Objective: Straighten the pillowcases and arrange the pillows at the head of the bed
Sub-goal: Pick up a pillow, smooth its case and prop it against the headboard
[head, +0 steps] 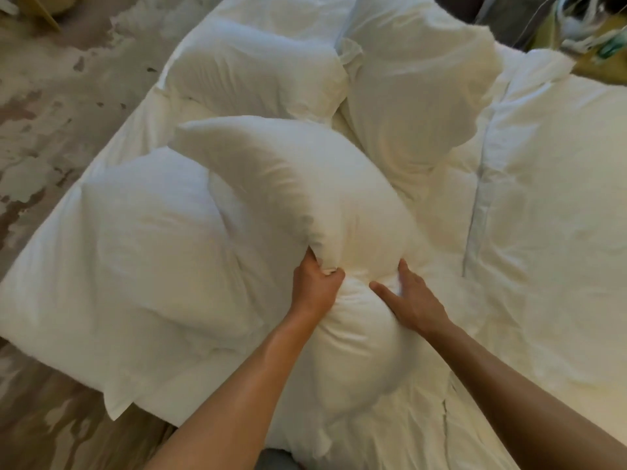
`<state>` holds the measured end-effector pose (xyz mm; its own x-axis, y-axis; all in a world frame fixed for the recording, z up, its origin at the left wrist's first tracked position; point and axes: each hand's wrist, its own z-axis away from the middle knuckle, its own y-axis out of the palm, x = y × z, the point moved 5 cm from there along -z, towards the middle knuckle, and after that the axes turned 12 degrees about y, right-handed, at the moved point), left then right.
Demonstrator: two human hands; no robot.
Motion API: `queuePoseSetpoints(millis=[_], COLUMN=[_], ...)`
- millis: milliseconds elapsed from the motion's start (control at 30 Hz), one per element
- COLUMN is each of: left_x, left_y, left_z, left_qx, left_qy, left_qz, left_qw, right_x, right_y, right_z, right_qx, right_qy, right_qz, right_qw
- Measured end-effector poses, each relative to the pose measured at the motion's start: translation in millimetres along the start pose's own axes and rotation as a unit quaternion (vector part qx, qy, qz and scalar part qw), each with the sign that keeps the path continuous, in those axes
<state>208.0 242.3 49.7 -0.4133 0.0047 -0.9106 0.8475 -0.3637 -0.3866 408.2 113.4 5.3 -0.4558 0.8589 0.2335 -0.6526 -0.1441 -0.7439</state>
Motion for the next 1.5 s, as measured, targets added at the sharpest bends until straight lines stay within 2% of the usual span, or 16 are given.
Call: queuePoseSetpoints(millis=[100,167,267,367,467,533,600,700,767,900,1100,1267,1367,1500], left_x=[-49.5,-76.4,-108.9,-126.0,-130.9,-132.6,-136.2,-141.0,-142.6,-143.0,-158.9,-191.5,-203.9,-198.7], left_y=[-8.8,-11.7,-12.1,-7.7,-1.5,-2.4,-7.7,-14.4,-18.0,-28.7,-35.2,-50.9,-47.8,-22.5], left_z=[28.2,50.3,91.7,143.8,192.6,209.4,218.3,230.0,238.4,245.3,241.6,212.5,194.1,188.1], left_qx=[0.110,0.195,0.302,0.373,0.399,0.381,0.357,0.344,0.339,0.322,0.319,0.279,0.253,0.293], left_qy=[0.077,0.129,0.195,0.258,0.309,0.330,0.335,0.340,0.342,0.362,0.405,0.456,0.502,0.517], left_qz=[-0.096,-0.168,-0.277,-0.345,-0.408,-0.433,-0.439,-0.440,-0.447,-0.448,-0.402,-0.360,-0.377,-0.374], left_qw=[0.986,0.958,0.891,0.822,0.761,0.747,0.753,0.757,0.754,0.752,0.757,0.765,0.736,0.712], right_x=[-15.5,-20.3,-20.3,-1.7,20.8,21.0,12.8,8.2,9.3,-4.0,-46.4,-72.6,-88.0,-120.8], right_y=[-12.7,-33.7,-82.3,-119.6,-125.7,-116.7,-111.7,-114.9,-111.5,-110.3,-141.7,-171.2,-168.8,-137.0], right_z=[49.0,80.0,119.1,146.0,158.7,158.3,157.8,164.8,172.2,182.8,218.6,273.9,305.0,323.6], right_qx=[0.002,-0.047,-0.174,-0.256,-0.246,-0.198,-0.179,-0.256,-0.285,-0.274,-0.329,-0.384,-0.394,-0.350], right_qy=[-0.034,-0.095,-0.175,-0.291,-0.421,-0.473,-0.513,-0.540,-0.524,-0.459,-0.359,-0.255,-0.175,-0.099], right_qz=[-0.019,-0.077,-0.185,-0.145,0.055,0.167,0.185,0.148,0.151,0.155,0.079,0.013,-0.020,-0.106], right_qw=[0.999,0.991,0.951,0.910,0.871,0.842,0.819,0.788,0.788,0.831,0.870,0.887,0.902,0.925])
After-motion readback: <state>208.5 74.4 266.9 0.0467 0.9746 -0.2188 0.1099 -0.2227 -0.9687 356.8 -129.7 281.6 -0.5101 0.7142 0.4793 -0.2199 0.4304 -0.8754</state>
